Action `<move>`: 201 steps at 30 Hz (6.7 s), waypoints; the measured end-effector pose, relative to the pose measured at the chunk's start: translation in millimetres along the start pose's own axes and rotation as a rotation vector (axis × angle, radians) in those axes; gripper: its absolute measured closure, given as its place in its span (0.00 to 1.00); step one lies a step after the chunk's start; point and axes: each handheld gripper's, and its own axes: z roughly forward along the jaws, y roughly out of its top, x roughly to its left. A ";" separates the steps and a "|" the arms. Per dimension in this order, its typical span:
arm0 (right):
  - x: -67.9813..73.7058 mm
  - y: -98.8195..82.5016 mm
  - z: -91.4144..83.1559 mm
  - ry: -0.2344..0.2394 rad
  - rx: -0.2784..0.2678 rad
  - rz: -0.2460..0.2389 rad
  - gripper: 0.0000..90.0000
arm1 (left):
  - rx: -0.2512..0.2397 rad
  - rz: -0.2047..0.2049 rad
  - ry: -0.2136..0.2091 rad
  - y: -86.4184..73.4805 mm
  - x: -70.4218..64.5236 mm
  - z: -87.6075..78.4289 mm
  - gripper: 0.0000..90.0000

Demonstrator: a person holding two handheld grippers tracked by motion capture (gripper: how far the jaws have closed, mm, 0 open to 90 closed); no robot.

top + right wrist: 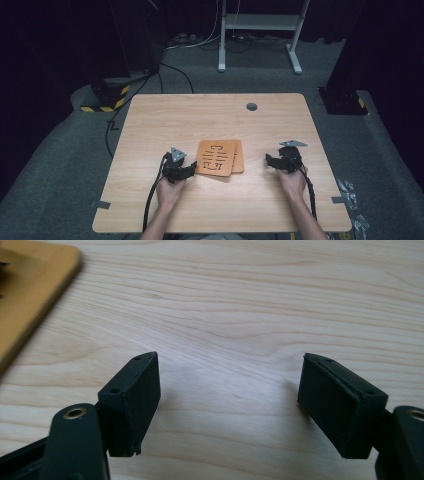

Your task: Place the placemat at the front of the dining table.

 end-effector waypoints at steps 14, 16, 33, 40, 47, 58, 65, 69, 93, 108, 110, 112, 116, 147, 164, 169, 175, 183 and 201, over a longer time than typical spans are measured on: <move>37.7 16.6 -2.7 0.201 -0.039 -0.073 0.41 | 0.005 -0.017 -0.005 0.3 2.2 0.5 0.44; 43.9 21.0 -2.7 0.226 -0.039 -0.079 0.40 | 0.004 -0.024 -0.004 0.2 1.9 0.5 0.44; 85.0 38.4 10.7 0.316 -0.018 -0.093 0.35 | 0.008 -0.027 -0.009 0.3 3.1 0.6 0.44; 93.9 39.7 17.3 0.336 -0.008 -0.092 0.35 | 0.008 -0.030 -0.011 0.4 3.1 0.9 0.44; 96.3 38.6 23.0 0.347 0.015 -0.092 0.35 | 0.009 -0.035 -0.010 0.4 2.8 0.9 0.44; 101.2 37.4 27.1 0.376 0.028 -0.094 0.35 | 0.009 -0.039 -0.013 0.6 3.1 1.1 0.44; 107.0 35.7 29.4 0.394 0.039 -0.099 0.33 | 0.014 -0.035 -0.024 1.2 2.8 1.9 0.44; 106.5 35.7 29.8 0.392 0.036 -0.101 0.33 | 0.014 -0.035 -0.028 1.3 3.0 2.1 0.44; 114.3 40.3 17.3 0.455 -0.005 -0.084 0.33 | 0.010 -0.047 -0.031 1.5 3.4 2.4 0.44; 130.0 47.5 7.9 0.479 -0.041 -0.104 0.34 | 0.032 0.045 0.006 2.9 -7.6 5.9 0.45; 131.6 48.6 7.0 0.481 -0.043 -0.108 0.34 | 0.033 0.046 0.005 2.9 -7.5 5.9 0.45; 135.8 50.4 4.8 0.478 -0.046 -0.119 0.34 | 0.033 0.045 0.005 2.9 -7.5 5.9 0.45; 143.3 52.7 1.0 0.467 -0.056 -0.147 0.33 | 0.033 0.046 0.005 2.9 -7.5 5.8 0.45; 167.7 44.9 -3.7 0.441 -0.082 -0.184 0.49 | 0.033 0.047 0.007 2.9 -7.6 5.8 0.45; 165.5 49.6 -10.1 0.541 -0.084 -0.132 0.81 | 0.044 0.038 0.018 2.6 -6.6 5.4 0.37; 165.6 51.5 -13.8 0.570 -0.085 -0.131 0.86 | 0.049 0.035 0.023 2.3 -5.3 5.3 0.32; 168.1 54.5 -18.4 0.606 -0.086 -0.135 0.91 | 0.050 0.023 0.036 1.7 -4.3 4.8 0.29; 166.3 56.4 -25.5 0.581 -0.099 -0.160 0.96 | 0.038 -0.006 0.063 0.3 -0.4 1.8 0.30; 142.8 72.7 -46.3 0.529 -0.163 -0.219 0.96 | 0.052 -0.017 0.089 0.5 0.2 2.4 0.31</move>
